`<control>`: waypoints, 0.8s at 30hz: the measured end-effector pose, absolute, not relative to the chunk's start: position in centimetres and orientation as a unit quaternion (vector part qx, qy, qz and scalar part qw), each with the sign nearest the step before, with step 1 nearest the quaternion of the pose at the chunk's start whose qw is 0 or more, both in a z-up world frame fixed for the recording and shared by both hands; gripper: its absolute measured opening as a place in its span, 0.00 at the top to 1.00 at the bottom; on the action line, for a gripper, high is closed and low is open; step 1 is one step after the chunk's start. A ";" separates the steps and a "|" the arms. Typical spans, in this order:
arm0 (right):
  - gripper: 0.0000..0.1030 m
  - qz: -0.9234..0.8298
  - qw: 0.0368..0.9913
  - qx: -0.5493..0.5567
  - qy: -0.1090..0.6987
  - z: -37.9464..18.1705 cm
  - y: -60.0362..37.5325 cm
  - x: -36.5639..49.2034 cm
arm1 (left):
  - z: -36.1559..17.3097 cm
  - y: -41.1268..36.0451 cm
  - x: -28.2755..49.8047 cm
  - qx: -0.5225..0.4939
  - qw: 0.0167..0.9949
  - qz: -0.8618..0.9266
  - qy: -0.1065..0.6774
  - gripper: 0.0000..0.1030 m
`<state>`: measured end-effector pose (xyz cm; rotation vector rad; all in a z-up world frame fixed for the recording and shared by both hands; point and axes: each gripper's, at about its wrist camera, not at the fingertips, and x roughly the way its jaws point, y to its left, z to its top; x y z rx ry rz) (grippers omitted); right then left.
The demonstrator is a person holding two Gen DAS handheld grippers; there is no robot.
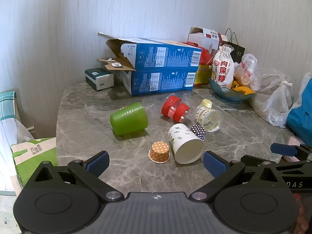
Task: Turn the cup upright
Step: 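Reach the left tool to the green cup lying on its side and grasp it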
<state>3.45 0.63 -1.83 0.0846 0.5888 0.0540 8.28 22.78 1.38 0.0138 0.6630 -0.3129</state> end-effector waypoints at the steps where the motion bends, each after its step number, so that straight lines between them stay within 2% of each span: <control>1: 0.01 0.027 0.955 0.041 0.291 -1.9 0.6 3.6 | 1.4 22.8 8.4 0.005 0.933 -0.154 0.325 0.00; 9: 0.01 0.035 0.953 0.052 0.296 -2.7 0.2 5.0 | 0.5 22.4 9.7 0.024 0.938 -0.160 0.307 0.00; 12: 0.01 0.052 0.962 0.075 0.259 -2.7 -0.5 5.2 | 0.2 22.4 10.0 0.028 0.940 -0.176 0.290 0.00; 14: 0.01 0.057 0.969 0.049 0.234 -2.6 -0.4 5.5 | -0.2 22.6 10.7 0.022 0.941 -0.188 0.280 0.00; 16: 0.01 0.063 0.971 0.019 0.231 -2.5 0.1 6.1 | -0.8 22.3 11.9 0.052 0.941 -0.183 0.279 0.00; 21: 0.01 0.076 0.964 0.051 0.249 -3.0 -0.7 7.2 | -1.4 21.3 17.0 0.161 0.920 -0.208 0.291 0.00; 24: 0.01 0.075 0.962 0.060 0.254 -3.4 -1.4 7.1 | -1.1 21.8 21.9 0.186 0.897 -0.247 0.314 0.00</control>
